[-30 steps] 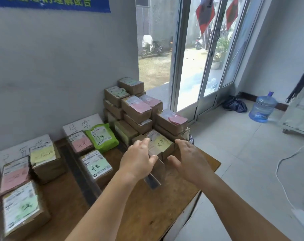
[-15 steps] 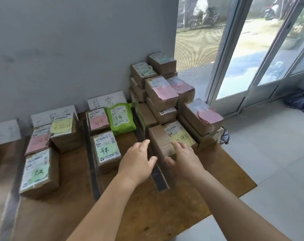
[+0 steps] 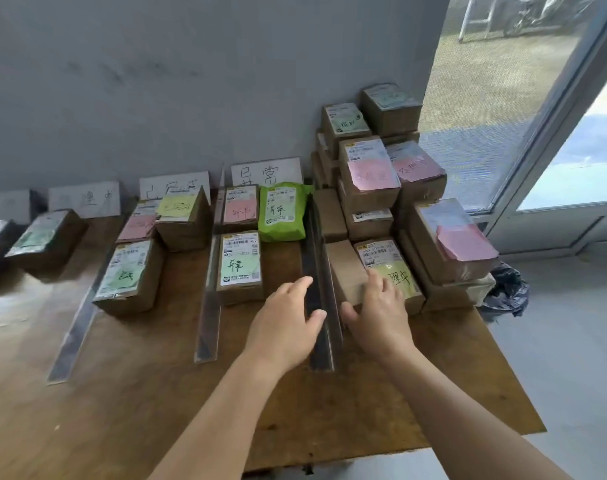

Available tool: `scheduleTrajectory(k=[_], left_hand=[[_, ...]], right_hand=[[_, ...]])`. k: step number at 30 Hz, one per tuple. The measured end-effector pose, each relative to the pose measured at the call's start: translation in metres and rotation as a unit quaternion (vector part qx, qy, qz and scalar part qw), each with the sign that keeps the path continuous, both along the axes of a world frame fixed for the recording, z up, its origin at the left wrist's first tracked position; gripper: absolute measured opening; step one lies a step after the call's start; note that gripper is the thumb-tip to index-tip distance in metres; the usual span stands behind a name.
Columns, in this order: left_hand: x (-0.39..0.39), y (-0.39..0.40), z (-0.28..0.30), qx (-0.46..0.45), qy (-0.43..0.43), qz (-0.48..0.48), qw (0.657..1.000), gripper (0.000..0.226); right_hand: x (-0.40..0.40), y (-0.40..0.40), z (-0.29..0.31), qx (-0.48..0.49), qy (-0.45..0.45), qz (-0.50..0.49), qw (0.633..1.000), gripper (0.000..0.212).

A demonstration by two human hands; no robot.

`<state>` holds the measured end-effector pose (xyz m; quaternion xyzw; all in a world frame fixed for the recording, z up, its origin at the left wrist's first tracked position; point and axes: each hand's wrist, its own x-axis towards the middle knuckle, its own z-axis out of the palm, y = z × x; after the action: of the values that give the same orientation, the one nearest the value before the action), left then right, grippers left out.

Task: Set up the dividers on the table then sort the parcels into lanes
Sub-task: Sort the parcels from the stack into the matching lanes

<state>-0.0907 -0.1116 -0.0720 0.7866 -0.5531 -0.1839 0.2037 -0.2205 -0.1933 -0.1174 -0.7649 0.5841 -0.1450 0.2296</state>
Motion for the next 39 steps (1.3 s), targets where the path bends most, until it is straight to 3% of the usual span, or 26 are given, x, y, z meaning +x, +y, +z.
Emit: scheduleTrajectory(k=[6,10,14,18,24,28,33,39], left_hand=[[-0.018,-0.006,0.011,-0.034,0.041,-0.025,0.998,0.055],[-0.037,-0.009,0.023,-0.036,0.100,-0.040,0.994,0.057],[-0.059,-0.009,0.042,-0.050,0.223,-0.012,0.973,0.062],[-0.074,-0.016,0.047,-0.101,0.336,0.041,0.936,0.046],[-0.079,-0.017,0.044,-0.089,0.464,0.067,0.879,0.074],[-0.075,-0.022,0.040,-0.095,0.470,0.063,0.875,0.078],[-0.065,-0.032,0.036,-0.111,0.469,0.069,0.874,0.057],[-0.052,-0.054,0.023,-0.119,0.444,0.115,0.881,0.050]], right_hand=[[-0.016,0.018,0.012,-0.056,-0.070,-0.053,0.995,0.074],[-0.029,0.033,0.027,-0.177,-0.119,-0.070,0.974,0.073],[-0.040,0.045,0.041,-0.304,-0.142,-0.066,0.940,0.070],[-0.051,0.049,0.043,-0.346,-0.121,-0.023,0.930,0.071],[-0.069,0.053,0.046,-0.267,-0.178,0.050,0.946,0.087],[-0.076,0.052,0.049,-0.233,-0.240,0.078,0.939,0.073],[-0.082,0.035,0.052,-0.232,-0.240,-0.032,0.942,0.050],[-0.095,-0.016,0.050,-0.165,-0.127,-0.139,0.968,0.078]])
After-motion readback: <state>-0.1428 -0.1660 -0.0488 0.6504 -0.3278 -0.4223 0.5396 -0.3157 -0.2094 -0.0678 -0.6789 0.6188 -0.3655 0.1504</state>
